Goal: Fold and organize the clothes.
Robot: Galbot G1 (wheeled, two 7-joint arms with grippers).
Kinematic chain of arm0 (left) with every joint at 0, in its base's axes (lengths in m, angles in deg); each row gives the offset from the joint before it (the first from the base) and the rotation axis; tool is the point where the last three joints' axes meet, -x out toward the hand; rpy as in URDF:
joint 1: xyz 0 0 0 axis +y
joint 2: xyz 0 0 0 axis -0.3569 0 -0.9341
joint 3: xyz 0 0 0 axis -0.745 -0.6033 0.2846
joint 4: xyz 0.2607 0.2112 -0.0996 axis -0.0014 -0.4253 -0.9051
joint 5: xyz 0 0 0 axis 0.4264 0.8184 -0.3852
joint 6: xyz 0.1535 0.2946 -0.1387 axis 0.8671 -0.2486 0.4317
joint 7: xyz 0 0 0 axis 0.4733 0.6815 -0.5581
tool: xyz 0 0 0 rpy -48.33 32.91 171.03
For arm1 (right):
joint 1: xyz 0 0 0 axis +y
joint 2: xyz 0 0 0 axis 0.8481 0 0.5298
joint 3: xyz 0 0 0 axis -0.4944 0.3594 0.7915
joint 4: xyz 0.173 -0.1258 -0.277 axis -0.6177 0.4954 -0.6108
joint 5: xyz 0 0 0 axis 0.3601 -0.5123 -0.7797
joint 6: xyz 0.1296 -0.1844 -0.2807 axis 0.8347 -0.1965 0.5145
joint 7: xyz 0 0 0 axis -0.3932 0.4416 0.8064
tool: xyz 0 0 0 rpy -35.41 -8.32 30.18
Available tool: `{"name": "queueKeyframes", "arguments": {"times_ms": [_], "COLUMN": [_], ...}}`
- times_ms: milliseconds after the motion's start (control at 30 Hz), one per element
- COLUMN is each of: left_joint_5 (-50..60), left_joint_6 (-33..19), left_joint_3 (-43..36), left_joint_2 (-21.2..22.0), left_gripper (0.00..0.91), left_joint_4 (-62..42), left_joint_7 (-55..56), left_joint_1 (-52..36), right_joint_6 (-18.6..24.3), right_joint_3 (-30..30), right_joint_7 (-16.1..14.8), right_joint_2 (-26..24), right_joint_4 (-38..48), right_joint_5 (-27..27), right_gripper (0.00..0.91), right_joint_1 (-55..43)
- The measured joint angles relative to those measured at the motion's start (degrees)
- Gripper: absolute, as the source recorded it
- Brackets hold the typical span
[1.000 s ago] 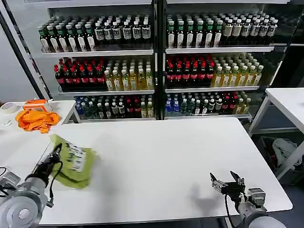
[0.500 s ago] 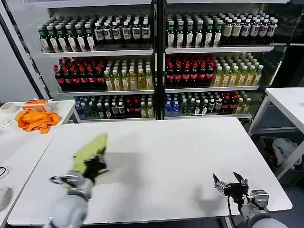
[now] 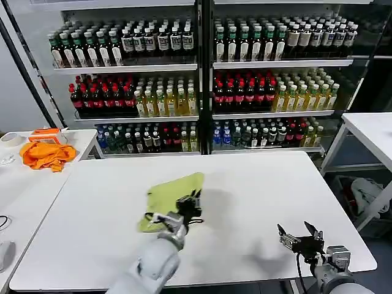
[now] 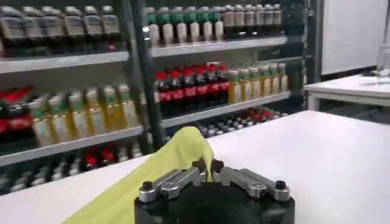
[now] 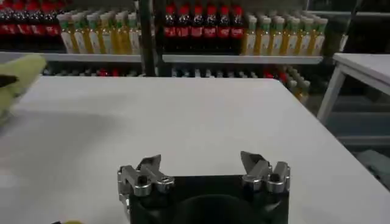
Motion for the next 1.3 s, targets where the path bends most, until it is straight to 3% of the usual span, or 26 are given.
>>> {"name": "queueKeyframes", "arguments": {"times_ms": [167,367,567,767,1000,1300], "left_joint_5": [-1.14,-4.96,-7.21,-7.58,-7.89,-7.97], "left_joint_6": [-1.38,-6.37,-9.30,-10.42,-10.76,-10.10], "left_joint_3": [-2.62,-3.00,1.97,11.79,23.50,32.60], "left_joint_2": [3.98,5.03,2.83,-1.65,-5.36,-5.31], "left_gripper": [0.907,0.907,0.907,0.907,0.907,0.907], "left_joint_4": [-3.60,-3.44,1.38,7.04,11.72,15.87], "left_joint_7": [1.04,1.11,2.37,3.57,4.18,4.27], "left_joint_1": [-3.96,-4.74,-1.09,5.78,14.50,22.16], "right_joint_6": [0.76,3.01,7.05,8.63,5.90,0.11], "right_joint_3": [0.36,1.13,2.61,5.66,13.24,23.84], "right_joint_7": [-0.77,-1.71,-2.00,-1.61,0.76,4.46], "right_joint_2": [-0.33,-0.79,-0.72,0.26,2.16,6.90], "right_joint_4": [-0.22,0.16,0.84,2.49,6.71,15.40], "right_joint_5": [-1.25,-2.81,-4.15,-3.69,0.39,9.33], "right_gripper": [0.907,0.907,0.907,0.907,0.907,0.907], "right_joint_1": [-0.28,-1.27,-3.04,-6.76,-16.08,-29.77]}}
